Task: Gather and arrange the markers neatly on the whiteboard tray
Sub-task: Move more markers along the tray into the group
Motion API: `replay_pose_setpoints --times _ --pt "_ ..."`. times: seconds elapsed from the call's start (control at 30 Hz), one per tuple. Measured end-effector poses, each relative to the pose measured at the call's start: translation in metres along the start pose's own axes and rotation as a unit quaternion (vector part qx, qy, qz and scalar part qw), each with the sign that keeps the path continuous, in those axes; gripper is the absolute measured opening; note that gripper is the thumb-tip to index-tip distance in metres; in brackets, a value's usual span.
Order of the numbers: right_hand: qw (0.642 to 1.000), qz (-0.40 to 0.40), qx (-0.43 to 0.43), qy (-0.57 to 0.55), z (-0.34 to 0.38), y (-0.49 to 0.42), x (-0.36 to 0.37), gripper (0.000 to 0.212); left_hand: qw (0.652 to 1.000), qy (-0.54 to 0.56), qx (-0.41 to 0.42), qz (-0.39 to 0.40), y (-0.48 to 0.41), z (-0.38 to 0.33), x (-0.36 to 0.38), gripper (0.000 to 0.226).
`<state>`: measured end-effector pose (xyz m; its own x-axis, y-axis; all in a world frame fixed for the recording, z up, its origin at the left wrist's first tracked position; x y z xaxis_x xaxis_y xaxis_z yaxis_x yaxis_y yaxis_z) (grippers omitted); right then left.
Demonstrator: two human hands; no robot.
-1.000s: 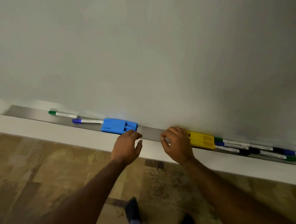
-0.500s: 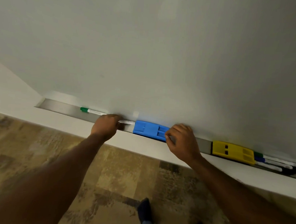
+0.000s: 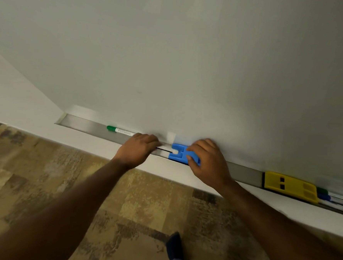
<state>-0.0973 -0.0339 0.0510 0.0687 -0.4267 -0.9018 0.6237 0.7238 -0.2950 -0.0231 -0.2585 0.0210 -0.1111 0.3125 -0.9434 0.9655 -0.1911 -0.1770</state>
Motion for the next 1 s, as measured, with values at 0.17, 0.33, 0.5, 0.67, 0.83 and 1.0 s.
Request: replay_pose_setpoints --times 0.17,0.33,0.5,0.67,0.83,1.0 --pt "0.985 0.173 0.004 0.006 0.037 -0.023 0.027 0.05 0.995 0.063 0.072 -0.04 -0.006 -0.034 -0.013 0.026" --pt "0.98 0.193 0.043 0.024 0.029 -0.026 0.035 0.033 0.988 0.118 0.037 -0.09 -0.002 -0.023 -0.017 0.026" --pt "0.978 0.187 0.065 0.068 0.009 -0.009 0.033 0.03 0.933 0.133 -0.276 -0.19 0.024 0.042 -0.008 0.053" --pt "0.981 0.171 0.081 0.049 0.0 0.005 0.024 0.034 0.826 0.074 -0.557 -0.032 0.038 0.076 0.022 0.145" --pt "0.98 0.168 0.105 0.034 -0.011 0.019 0.022 0.032 0.793 0.12 -0.597 -0.028 0.029 0.093 0.023 0.165" --pt "0.97 0.193 0.15 0.02 -0.018 0.033 0.024 0.032 0.799 0.115 -0.588 -0.051 0.028 0.094 0.028 0.167"
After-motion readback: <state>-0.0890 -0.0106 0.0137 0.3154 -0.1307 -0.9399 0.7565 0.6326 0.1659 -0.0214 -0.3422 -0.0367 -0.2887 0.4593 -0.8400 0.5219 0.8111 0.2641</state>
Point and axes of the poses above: each hand's wrist, its own y-axis away from the middle knuckle, its own x-axis out of the palm, z = x × y, the point moved 3 cm from there along -y, towards the middle knuckle, and after that the axes turned 10 degrees about y, right-handed, at the moved point
